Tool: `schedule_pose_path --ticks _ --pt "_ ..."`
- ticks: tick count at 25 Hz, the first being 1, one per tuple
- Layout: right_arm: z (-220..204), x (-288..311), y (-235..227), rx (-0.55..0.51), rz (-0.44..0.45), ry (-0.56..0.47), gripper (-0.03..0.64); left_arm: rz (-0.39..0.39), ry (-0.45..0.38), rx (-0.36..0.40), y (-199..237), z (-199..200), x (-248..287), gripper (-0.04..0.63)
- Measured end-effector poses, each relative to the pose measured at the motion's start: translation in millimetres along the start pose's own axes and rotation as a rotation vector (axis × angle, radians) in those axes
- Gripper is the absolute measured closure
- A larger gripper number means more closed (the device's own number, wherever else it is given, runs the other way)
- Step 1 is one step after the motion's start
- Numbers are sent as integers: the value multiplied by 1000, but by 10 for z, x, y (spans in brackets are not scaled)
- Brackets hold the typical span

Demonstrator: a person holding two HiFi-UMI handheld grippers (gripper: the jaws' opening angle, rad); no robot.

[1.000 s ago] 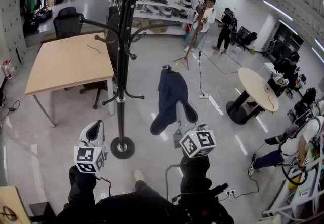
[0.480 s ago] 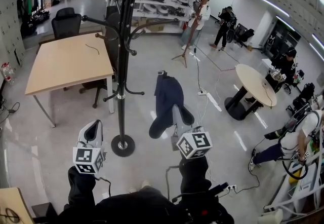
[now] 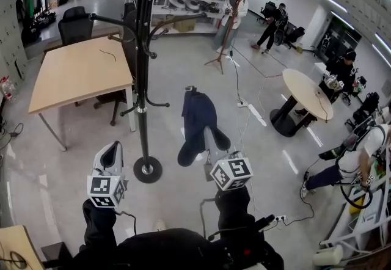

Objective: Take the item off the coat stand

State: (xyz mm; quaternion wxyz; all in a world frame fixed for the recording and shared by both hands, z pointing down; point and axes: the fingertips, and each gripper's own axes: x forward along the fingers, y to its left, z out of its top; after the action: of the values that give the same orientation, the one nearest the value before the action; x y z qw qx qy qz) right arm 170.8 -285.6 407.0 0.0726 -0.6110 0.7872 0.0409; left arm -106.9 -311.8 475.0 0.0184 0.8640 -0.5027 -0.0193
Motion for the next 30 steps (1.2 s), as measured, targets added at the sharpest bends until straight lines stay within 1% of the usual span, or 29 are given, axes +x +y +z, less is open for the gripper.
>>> schedule_pose_path --ticks 12,19,30 --pt "-116 -365 -133 33 23 17 577 6 15 10 -378 -61 -44 592" --pt "-216 -683 -187 31 30 39 576 13 17 18 -595 -119 -188 592" --pt "-364 -1071 -134 54 61 61 577 34 18 21 -849 -121 -458 592"
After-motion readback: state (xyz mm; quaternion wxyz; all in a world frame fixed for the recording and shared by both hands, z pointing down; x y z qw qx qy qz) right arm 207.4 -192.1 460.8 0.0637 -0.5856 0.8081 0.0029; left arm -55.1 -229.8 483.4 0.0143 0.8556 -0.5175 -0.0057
